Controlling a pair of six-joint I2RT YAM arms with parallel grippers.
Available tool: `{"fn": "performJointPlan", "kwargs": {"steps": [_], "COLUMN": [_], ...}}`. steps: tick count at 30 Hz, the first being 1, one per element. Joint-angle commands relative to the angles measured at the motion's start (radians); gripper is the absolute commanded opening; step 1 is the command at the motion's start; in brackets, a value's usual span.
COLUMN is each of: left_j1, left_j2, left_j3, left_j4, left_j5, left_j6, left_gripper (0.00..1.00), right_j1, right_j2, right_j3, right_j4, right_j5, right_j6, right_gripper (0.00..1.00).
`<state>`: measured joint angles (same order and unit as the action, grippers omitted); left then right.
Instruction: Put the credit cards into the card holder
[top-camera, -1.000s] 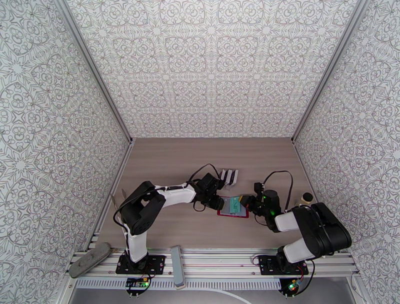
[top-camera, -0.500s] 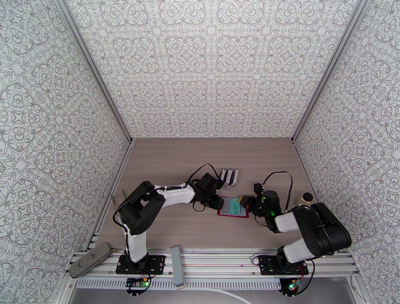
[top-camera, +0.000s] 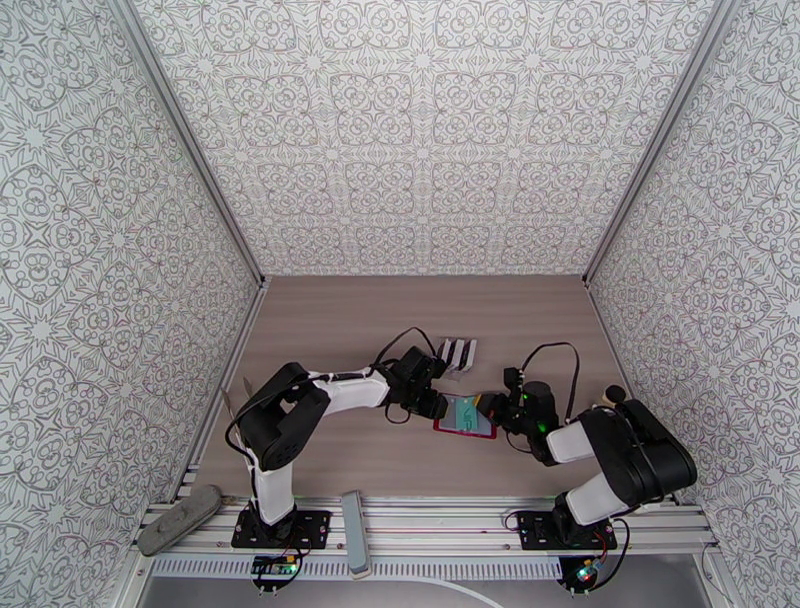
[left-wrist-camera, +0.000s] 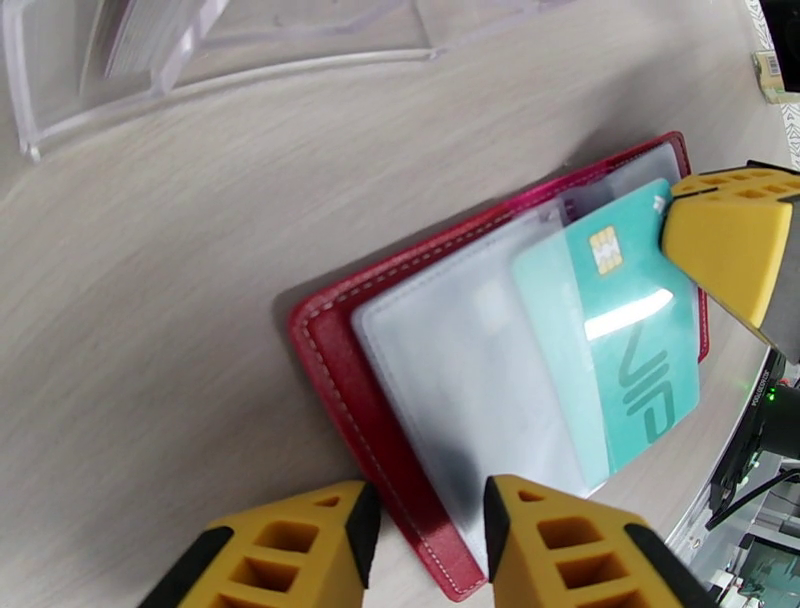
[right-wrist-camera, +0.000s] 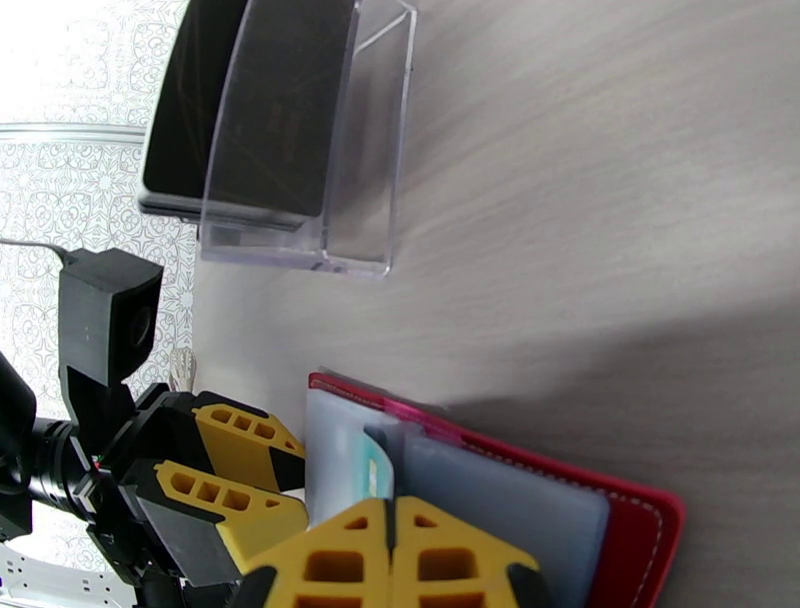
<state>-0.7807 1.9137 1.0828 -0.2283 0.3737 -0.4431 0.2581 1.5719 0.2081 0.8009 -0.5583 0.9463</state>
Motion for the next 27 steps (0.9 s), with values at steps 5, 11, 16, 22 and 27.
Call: {"fn": "performJointPlan", "kwargs": {"steps": [5, 11, 16, 22, 27], "left_j1": [-0.019, -0.015, -0.015, -0.014, -0.014], "left_j2": [0.108, 0.087, 0.079, 0.078, 0.067], "left_j3": [-0.083, -0.095, -0.102, -0.106, -0.112], "left_j4": [-0.049, -0.051, -0.044, -0.031, -0.023], "left_j5": [-0.037, -0.036, -0.033, -0.012, -0.004], "left_j6": [-0.014, -0.019, -0.025, -0.035, -0.041], "left_gripper": [0.37, 0.37, 0.37, 0.37, 0.38], "right_j1": [0.019, 0.02, 0.023, 0.038, 0.041], "right_j2": [0.016, -0.028, -0.103, -0.186, -0.205], "right_j3": [0.027, 0.051, 0.065, 0.112, 0.146], "right_j4": [-0.048, -0.157, -0.298, -0.498, -0.593], "right_j5": [0.033, 0.05, 0.105, 0.172, 0.199], "right_j6": [-0.006, -0.035, -0.065, -0.121, -0.147], "right_gripper": [0.08, 0.18, 0.3, 0.32, 0.33]}}
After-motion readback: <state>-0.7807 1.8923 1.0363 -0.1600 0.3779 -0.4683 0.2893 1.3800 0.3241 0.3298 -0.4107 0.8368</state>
